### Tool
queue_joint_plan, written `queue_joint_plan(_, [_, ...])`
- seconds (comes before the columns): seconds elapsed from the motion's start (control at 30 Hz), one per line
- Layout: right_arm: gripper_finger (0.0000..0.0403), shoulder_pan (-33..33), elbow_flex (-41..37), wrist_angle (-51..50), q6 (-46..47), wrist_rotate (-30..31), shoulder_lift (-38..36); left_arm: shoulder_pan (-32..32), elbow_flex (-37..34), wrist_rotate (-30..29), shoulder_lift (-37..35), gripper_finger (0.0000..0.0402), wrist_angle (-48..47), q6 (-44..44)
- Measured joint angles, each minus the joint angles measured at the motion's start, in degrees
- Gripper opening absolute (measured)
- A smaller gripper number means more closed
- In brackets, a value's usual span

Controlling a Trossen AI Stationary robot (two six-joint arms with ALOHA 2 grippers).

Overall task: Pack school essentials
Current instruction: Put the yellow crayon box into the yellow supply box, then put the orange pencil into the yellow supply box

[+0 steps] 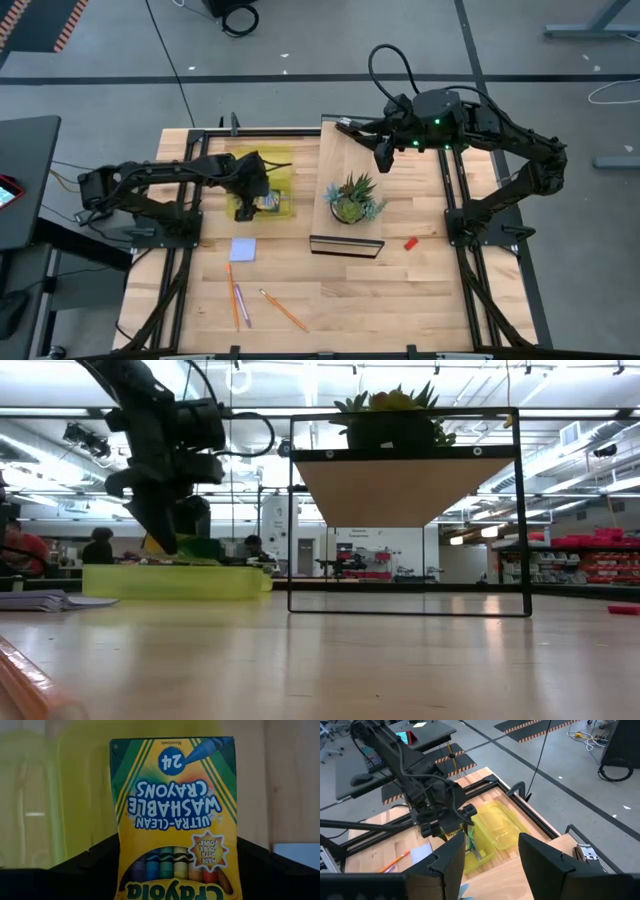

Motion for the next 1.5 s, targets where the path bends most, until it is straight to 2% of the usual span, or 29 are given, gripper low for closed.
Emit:
queue_joint_plan(0.3, [0.019,-0.02,0.0,0.22,-0.06,0.0,0.0,0.25,-3.1,-3.33,0.02,0.0317,2.1,-4.25])
queue_joint_plan(0.7, [0.019,-0.02,0.0,0.46,-0.04,0.0,0.0,0.25,-3.22,-4.38,0.02,0.0396,2.31,-4.9])
queue_joint_plan(1.17, [0.019,-0.02,0.0,0.46,-0.24,0.0,-0.02,0.23,-3.21,-4.36,-1.33,0.0393,-0.19,-7.88])
queue_joint_plan(1.5, [0.019,-0.7,0.0,0.46,-1.07,1.42,-0.07,-2.85,-0.63,-3.17,-9.19,0.0388,-2.96,-7.39])
